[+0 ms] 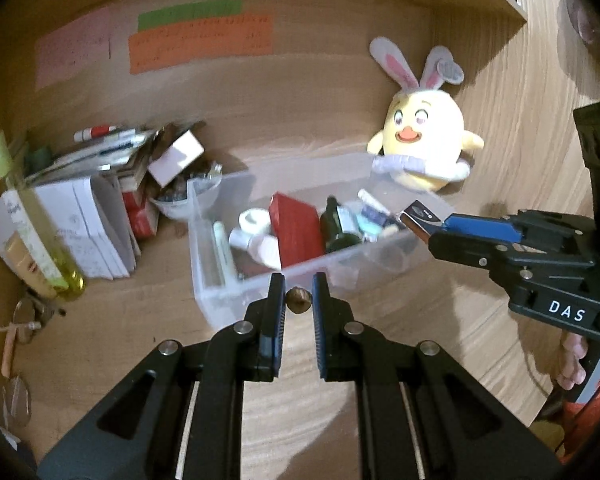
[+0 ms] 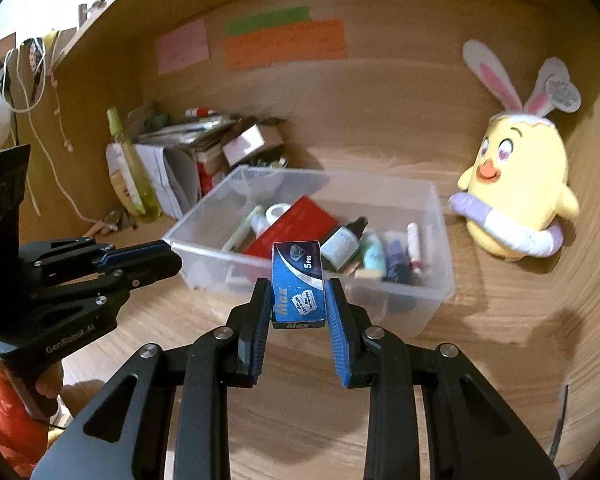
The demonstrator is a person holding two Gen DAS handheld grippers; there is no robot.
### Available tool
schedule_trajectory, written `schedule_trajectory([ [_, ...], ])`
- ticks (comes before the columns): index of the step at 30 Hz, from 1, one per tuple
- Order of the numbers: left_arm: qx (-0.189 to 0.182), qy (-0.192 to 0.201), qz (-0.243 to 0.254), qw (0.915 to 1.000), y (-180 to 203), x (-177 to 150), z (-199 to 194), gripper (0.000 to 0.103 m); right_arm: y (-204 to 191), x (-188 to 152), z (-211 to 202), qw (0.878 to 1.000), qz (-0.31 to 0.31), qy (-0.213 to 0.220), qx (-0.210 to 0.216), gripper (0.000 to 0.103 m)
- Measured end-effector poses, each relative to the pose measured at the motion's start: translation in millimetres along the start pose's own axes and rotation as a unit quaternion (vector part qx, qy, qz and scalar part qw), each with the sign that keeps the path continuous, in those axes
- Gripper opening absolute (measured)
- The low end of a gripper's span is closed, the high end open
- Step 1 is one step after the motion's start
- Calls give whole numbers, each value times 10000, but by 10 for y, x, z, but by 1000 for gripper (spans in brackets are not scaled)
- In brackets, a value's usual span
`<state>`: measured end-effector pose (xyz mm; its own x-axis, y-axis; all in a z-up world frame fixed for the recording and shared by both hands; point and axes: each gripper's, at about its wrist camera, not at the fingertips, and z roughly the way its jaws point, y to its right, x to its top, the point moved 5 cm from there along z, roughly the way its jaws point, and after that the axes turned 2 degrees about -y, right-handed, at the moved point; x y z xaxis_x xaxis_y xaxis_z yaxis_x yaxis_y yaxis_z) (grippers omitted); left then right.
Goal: Organize objects
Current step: 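Carry the blue card over the bin while the left tool carries the brown bead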
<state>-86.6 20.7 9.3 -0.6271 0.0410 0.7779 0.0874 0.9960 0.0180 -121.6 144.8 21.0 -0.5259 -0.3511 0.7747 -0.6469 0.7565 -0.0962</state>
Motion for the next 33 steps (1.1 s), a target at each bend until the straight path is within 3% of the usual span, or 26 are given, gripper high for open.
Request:
schedule_trajectory([
  [9,-18,249,-87,9996,-58,314,16,12,178,254,-21,9995,20,239,-218,25],
  [19,22,170,-379,9991,-199,505,244,12,274,510,15,9984,6,444,-338,25],
  [33,-76,-41,-696,9975,-391,497,404,13,403,464,526,9993,183,-60,-321,25],
])
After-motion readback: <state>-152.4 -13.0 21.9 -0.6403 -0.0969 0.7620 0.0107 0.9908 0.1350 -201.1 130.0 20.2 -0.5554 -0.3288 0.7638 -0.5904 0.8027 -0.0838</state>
